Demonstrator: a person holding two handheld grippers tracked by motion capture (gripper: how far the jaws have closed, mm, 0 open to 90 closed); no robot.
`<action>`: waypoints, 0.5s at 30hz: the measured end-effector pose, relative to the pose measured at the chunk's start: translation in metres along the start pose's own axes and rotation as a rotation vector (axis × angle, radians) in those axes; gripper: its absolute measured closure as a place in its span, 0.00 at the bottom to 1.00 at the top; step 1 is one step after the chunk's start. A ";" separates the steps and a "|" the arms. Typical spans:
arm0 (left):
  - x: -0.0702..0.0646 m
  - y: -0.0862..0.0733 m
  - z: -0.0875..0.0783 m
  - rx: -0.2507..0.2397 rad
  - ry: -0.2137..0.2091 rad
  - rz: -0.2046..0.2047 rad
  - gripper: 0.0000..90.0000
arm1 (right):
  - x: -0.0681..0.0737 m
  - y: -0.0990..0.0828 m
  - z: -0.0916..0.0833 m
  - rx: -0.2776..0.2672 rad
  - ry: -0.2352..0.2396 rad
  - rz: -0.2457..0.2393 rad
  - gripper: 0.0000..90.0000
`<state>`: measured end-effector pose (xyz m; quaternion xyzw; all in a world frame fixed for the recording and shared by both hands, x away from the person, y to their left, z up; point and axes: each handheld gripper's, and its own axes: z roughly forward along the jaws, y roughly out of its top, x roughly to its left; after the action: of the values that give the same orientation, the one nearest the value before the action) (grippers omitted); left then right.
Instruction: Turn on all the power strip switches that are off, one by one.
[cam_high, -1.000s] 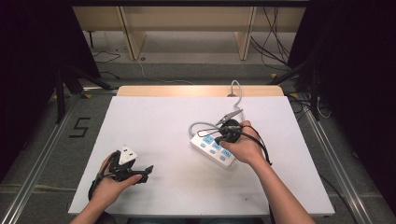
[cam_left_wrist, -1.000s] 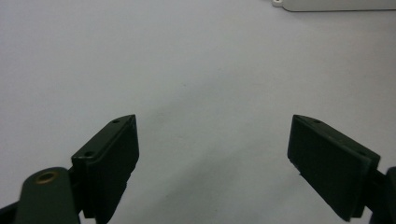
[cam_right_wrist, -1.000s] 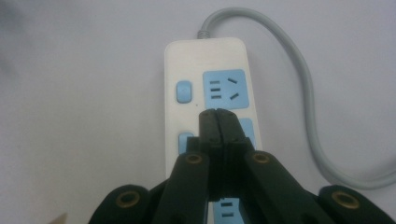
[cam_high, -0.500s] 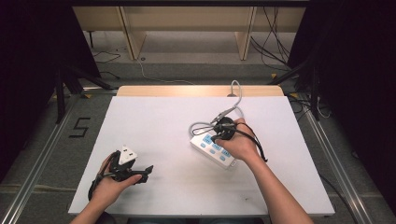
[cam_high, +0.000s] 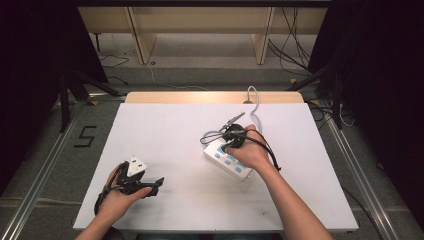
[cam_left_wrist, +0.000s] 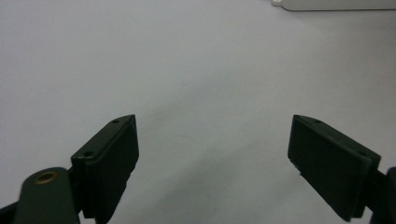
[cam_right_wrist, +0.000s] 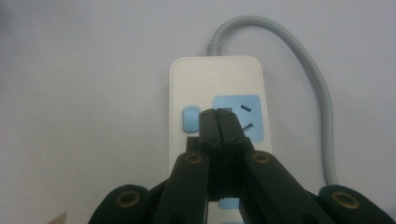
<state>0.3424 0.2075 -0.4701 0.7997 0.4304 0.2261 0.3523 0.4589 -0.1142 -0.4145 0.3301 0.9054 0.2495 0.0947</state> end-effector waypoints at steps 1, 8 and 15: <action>0.000 0.000 0.000 -0.001 0.001 0.000 0.18 | 0.000 0.001 0.000 0.003 0.000 0.001 1.00; 0.000 0.000 0.000 -0.001 0.000 0.000 0.18 | 0.003 0.008 0.005 0.015 0.002 -0.013 1.00; -0.001 0.000 0.000 -0.005 -0.001 -0.003 0.18 | 0.005 0.015 0.009 0.035 0.006 -0.017 1.00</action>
<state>0.3416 0.2071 -0.4700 0.7983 0.4309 0.2265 0.3547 0.4660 -0.0978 -0.4149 0.3234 0.9126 0.2338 0.0885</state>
